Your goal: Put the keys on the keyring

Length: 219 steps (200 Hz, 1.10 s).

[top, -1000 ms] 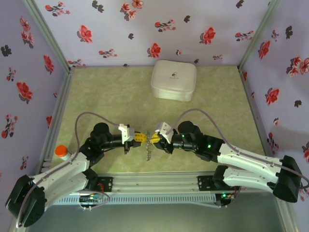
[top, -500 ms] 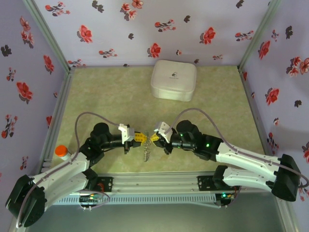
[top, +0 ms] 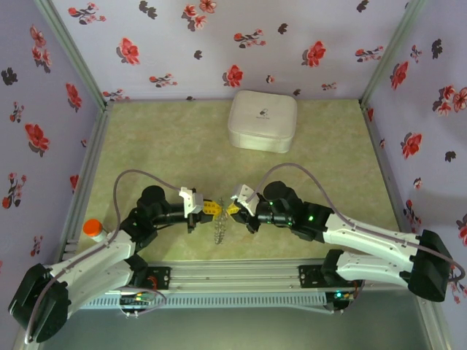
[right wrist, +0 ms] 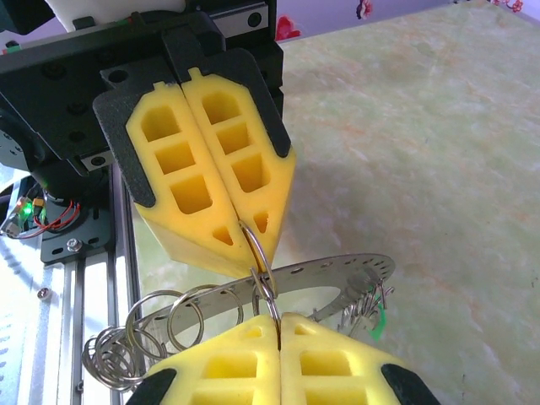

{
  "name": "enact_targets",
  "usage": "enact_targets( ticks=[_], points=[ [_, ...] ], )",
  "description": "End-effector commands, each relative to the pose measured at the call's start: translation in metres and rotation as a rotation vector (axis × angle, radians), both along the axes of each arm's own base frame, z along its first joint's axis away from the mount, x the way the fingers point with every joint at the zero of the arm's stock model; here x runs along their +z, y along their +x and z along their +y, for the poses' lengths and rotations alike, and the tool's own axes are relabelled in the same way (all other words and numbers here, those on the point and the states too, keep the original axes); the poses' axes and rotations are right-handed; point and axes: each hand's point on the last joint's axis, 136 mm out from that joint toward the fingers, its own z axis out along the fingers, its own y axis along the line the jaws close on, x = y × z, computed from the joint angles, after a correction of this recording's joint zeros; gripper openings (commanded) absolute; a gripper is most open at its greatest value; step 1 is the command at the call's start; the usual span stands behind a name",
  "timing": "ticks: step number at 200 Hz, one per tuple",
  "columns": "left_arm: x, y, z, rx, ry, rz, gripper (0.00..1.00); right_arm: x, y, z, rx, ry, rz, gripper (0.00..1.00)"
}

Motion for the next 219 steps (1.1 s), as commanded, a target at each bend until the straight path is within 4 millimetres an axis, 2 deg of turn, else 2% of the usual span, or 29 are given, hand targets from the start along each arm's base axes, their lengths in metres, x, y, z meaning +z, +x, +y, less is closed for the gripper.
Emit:
enact_targets(
  ticks=[1,24,44,77,125,177,213,219],
  points=[
    [0.023,-0.006,-0.003,-0.04,-0.067,-0.057,0.0,0.014,0.002,-0.002,-0.002,0.023,-0.039,0.14],
    [0.022,-0.007,-0.004,-0.045,-0.066,-0.053,0.0,0.029,0.001,-0.006,-0.005,0.073,-0.084,0.2],
    [0.021,-0.008,-0.004,-0.052,-0.065,-0.045,0.0,0.033,0.0,-0.005,0.005,0.099,-0.095,0.24],
    [0.021,-0.009,-0.005,-0.064,-0.068,-0.034,0.0,0.026,-0.007,0.005,0.053,0.096,-0.044,0.27],
    [0.022,-0.011,-0.006,-0.075,-0.072,-0.027,0.0,0.023,-0.003,0.01,0.049,0.092,-0.043,0.26],
    [0.021,-0.01,-0.006,-0.075,-0.072,-0.023,0.0,0.02,-0.007,0.014,0.084,0.086,-0.02,0.17],
    [0.02,-0.008,-0.006,-0.06,-0.066,-0.031,0.0,0.02,-0.01,0.014,0.109,0.059,-0.026,0.0],
    [0.019,-0.005,-0.006,-0.042,-0.062,-0.033,0.1,0.019,-0.01,0.013,0.11,0.044,-0.03,0.0]
  ],
)
